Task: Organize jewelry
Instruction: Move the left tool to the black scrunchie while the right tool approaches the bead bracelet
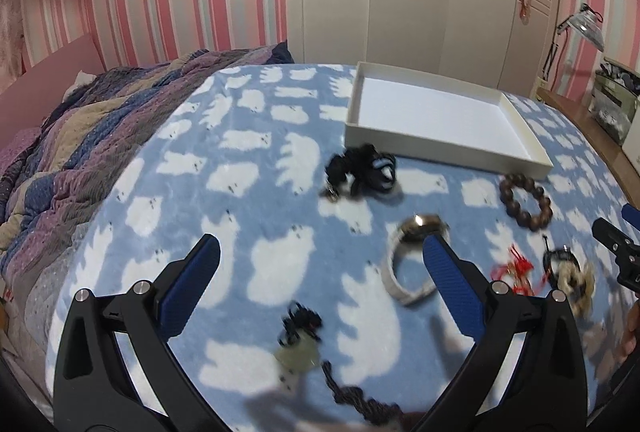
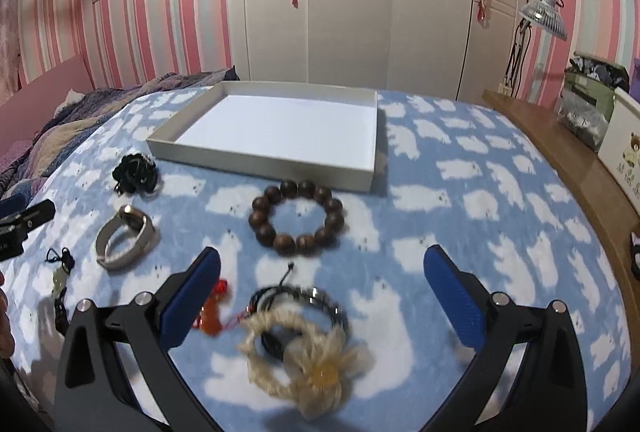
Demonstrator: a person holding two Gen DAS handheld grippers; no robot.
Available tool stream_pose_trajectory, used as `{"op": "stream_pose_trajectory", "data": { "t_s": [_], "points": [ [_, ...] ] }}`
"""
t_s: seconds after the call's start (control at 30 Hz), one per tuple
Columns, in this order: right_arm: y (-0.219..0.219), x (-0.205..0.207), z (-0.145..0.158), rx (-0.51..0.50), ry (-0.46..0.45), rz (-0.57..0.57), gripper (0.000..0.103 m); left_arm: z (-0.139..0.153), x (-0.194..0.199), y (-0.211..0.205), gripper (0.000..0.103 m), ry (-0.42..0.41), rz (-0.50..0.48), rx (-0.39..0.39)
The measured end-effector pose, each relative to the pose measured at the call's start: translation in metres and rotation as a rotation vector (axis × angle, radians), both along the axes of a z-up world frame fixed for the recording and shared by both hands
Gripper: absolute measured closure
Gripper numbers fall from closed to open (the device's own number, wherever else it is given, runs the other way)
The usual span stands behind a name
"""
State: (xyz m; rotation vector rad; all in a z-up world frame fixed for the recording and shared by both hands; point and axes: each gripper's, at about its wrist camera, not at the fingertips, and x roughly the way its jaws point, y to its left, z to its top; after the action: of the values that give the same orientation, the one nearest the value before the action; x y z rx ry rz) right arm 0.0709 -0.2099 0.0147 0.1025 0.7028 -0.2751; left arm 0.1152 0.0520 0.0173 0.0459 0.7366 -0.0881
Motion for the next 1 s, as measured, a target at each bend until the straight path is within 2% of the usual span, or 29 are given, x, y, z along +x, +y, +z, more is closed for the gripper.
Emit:
{"op": "stream_pose_trajectory", "data": {
  "t_s": [0.47, 0.73, 1.0],
  "points": [
    [-0.013, 0.056, 0.016, -0.058, 0.037, -0.035, 0.002, 0.007, 0.073, 0.015, 0.003, 0.017, -0.026, 0.019],
    [-0.022, 0.076, -0.005, -0.043, 0.103, -0.048, 0.002, -0.014, 0.093, 0.004, 0.006, 0.049, -0.098, 0.084],
    [-0.032, 0.093, -0.024, -0.023, 0.159, -0.070, 0.002, -0.026, 0.110, -0.001, 0.007, 0.105, -0.126, 0.054]
  ]
}}
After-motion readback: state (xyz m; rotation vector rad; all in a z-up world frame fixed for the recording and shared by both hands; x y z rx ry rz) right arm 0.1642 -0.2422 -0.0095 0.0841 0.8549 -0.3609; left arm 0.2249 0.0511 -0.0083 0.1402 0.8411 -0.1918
